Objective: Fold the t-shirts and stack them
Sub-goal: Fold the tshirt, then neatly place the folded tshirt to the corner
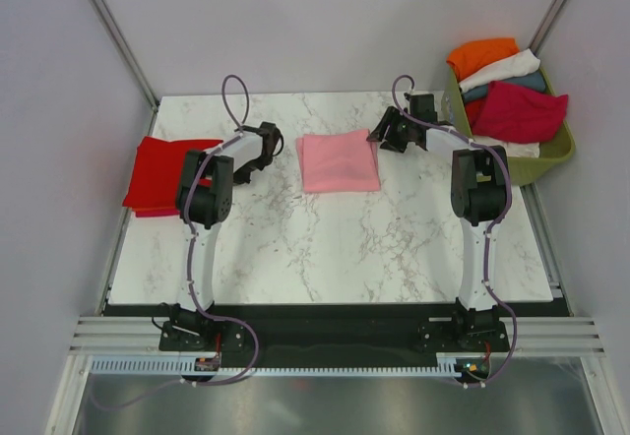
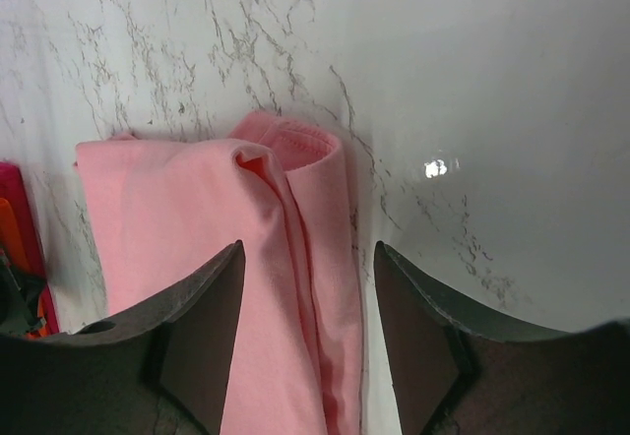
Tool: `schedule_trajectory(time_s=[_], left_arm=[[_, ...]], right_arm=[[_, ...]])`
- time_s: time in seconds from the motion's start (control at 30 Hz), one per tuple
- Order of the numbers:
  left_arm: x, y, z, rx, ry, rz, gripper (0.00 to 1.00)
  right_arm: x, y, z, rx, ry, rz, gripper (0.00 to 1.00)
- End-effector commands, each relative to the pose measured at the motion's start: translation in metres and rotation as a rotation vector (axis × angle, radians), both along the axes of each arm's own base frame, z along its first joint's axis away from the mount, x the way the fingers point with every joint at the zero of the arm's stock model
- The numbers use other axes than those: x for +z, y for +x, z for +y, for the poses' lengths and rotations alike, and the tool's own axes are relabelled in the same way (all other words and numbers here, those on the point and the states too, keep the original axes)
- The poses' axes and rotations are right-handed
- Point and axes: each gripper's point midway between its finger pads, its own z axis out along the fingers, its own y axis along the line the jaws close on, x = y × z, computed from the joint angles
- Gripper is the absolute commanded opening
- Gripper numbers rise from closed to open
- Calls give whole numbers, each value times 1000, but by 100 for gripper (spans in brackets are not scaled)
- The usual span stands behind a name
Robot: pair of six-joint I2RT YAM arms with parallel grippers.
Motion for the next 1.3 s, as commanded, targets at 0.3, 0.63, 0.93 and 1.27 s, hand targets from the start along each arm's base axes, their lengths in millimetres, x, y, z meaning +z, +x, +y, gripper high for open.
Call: schedule_trajectory(time_s=[0.3,0.63,0.93,1.27], left_arm=[[30,22,-74,-39,-252,-163,10],[95,35,-118,-95,-474,-320,56],[108,70,-192,-189,-978,-471,88],[54,102,-242,-160,-1187,-432,84]], right_arm=[[14,2,-1,9,31,-34,78],[1,3,5,20,62,-13,65],[-6,7,14,25,60,-15,71],[-21,14,20,8,26,-4,59]])
